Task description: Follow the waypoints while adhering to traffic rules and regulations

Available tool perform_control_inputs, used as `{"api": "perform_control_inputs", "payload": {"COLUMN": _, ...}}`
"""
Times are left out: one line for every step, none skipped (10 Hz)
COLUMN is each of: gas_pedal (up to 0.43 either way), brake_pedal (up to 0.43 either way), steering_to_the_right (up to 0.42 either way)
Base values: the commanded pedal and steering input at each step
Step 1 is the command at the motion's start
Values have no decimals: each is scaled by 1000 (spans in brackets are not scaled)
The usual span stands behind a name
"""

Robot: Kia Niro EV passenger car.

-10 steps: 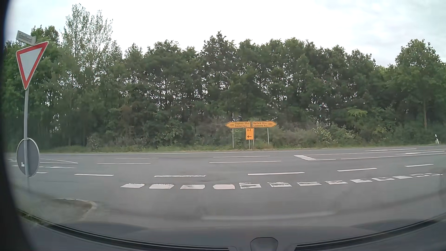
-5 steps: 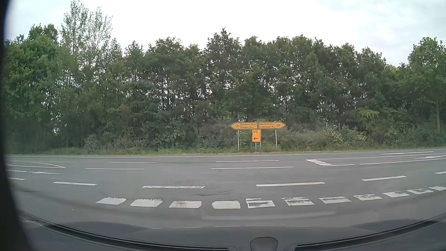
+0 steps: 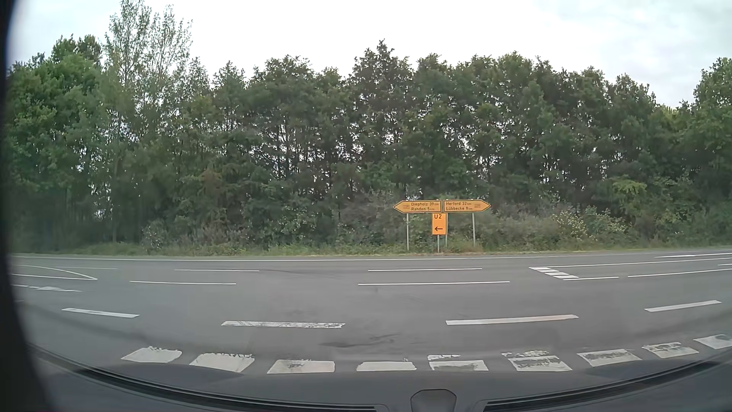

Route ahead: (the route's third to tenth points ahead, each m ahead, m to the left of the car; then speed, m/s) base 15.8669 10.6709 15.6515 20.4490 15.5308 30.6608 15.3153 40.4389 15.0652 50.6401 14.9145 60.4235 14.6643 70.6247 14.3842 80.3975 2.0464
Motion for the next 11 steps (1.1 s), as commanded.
{"api": "perform_control_inputs", "payload": {"gas_pedal": 0, "brake_pedal": 165, "steering_to_the_right": -148}}
{"api": "perform_control_inputs", "payload": {"gas_pedal": 0, "brake_pedal": 165, "steering_to_the_right": -152}}
{"api": "perform_control_inputs", "payload": {"gas_pedal": 0, "brake_pedal": 165, "steering_to_the_right": -154}}
{"api": "perform_control_inputs", "payload": {"gas_pedal": 0, "brake_pedal": 165, "steering_to_the_right": -155}}
{"api": "perform_control_inputs", "payload": {"gas_pedal": 0, "brake_pedal": 152, "steering_to_the_right": -157}}
{"api": "perform_control_inputs", "payload": {"gas_pedal": 0, "brake_pedal": 18, "steering_to_the_right": -159}}
{"api": "perform_control_inputs", "payload": {"gas_pedal": 0, "brake_pedal": 6, "steering_to_the_right": -160}}
{"api": "perform_control_inputs", "payload": {"gas_pedal": 0, "brake_pedal": 6, "steering_to_the_right": -160}}
{"api": "perform_control_inputs", "payload": {"gas_pedal": 0, "brake_pedal": 6, "steering_to_the_right": -160}}
{"api": "perform_control_inputs", "payload": {"gas_pedal": 67, "brake_pedal": 6, "steering_to_the_right": -160}}
{"api": "perform_control_inputs", "payload": {"gas_pedal": 118, "brake_pedal": 6, "steering_to_the_right": -160}}
